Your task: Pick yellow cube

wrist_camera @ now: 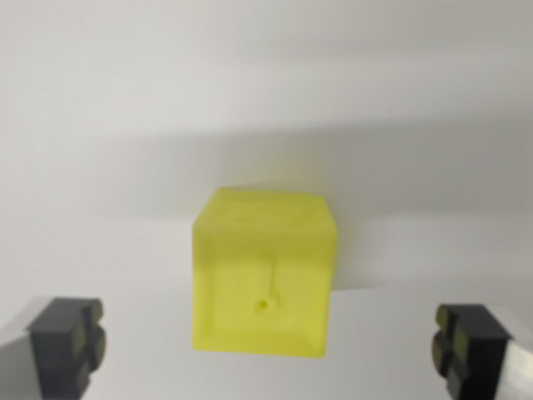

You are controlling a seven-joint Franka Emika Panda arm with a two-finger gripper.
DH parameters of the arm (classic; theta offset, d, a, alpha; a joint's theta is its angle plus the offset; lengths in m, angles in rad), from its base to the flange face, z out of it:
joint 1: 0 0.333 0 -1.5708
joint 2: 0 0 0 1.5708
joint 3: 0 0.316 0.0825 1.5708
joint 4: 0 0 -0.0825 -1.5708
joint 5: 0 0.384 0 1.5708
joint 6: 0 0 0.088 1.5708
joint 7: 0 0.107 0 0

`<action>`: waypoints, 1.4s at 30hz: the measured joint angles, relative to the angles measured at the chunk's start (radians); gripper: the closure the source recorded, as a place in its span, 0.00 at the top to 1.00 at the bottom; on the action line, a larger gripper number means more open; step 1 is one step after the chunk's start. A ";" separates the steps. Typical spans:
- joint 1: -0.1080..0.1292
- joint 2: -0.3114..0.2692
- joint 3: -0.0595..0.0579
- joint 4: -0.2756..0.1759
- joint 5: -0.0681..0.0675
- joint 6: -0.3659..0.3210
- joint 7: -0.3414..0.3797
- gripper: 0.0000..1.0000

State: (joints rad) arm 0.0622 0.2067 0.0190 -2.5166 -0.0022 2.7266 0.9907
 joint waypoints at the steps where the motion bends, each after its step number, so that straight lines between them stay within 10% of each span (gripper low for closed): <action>1: 0.001 0.004 0.000 -0.003 -0.001 0.008 0.002 1.00; 38: 0.012 0.228 -0.001 -0.012 -0.038 0.235 0.057 1.00; 39: 0.011 0.228 0.000 -0.012 -0.041 0.235 0.059 0.00; 42: 0.011 0.224 0.000 -0.013 -0.041 0.232 0.059 0.00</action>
State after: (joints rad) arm 0.0727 0.4312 0.0191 -2.5293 -0.0431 2.9591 1.0500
